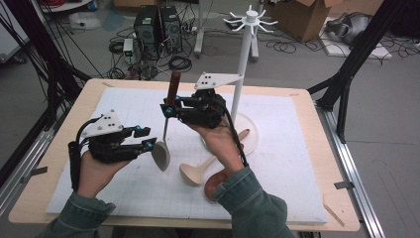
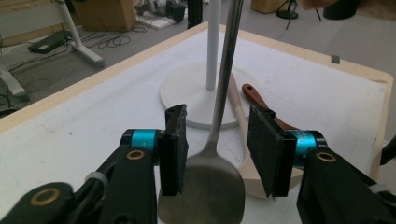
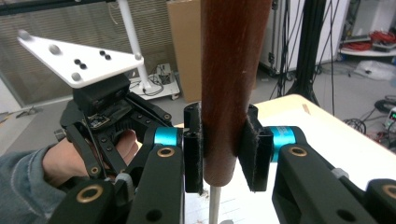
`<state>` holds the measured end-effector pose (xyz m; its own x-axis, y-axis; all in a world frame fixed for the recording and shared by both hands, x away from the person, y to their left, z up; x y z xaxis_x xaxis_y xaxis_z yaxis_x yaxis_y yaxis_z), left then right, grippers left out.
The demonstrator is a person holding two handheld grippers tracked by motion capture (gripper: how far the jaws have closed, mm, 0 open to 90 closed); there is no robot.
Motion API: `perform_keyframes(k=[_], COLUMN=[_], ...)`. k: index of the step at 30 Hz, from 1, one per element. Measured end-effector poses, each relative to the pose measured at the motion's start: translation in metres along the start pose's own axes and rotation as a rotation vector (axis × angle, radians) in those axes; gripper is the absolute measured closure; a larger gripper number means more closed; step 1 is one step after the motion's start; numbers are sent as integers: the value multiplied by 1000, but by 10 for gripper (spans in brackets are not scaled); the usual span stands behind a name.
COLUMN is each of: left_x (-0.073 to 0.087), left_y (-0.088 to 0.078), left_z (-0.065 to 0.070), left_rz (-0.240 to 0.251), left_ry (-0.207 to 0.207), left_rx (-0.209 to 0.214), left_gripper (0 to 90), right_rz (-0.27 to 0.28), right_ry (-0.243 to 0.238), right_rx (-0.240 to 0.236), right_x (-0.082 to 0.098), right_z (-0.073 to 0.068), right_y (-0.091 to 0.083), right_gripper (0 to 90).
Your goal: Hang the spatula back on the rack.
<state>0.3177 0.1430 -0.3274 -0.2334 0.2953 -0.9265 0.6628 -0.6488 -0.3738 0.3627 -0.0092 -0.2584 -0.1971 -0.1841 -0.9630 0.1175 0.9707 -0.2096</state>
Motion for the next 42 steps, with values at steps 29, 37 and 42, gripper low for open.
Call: perform_keyframes(k=[29, 37, 42], left_x=[37, 44, 52], left_y=[-5, -6, -4], left_z=[-25, -34, -41], left_rz=[14, 11, -10], left_ry=[-88, -97, -98], left_rx=[-48, -55, -90], left_gripper=[382, 334, 278], right_rz=[-95, -85, -87], right_ry=[-54, -20, -10], right_rx=[36, 66, 89], right_x=[-51, -58, -61], right_z=[37, 50, 57], right_y=[-80, -94, -99], right_gripper=[738, 738, 738])
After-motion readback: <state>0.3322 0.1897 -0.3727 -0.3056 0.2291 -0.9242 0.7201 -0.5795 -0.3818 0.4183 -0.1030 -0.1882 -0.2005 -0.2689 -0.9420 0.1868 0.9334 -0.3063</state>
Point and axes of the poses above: each handheld gripper's, and its own axes: y roughly forward along the jaws, x roughly out of its underside, z roughly to its right, the point moved 7 cm from there along y, roughly forward along the jaws, and after that the axes turned 8 degrees about -x, right-handed, at the moved point
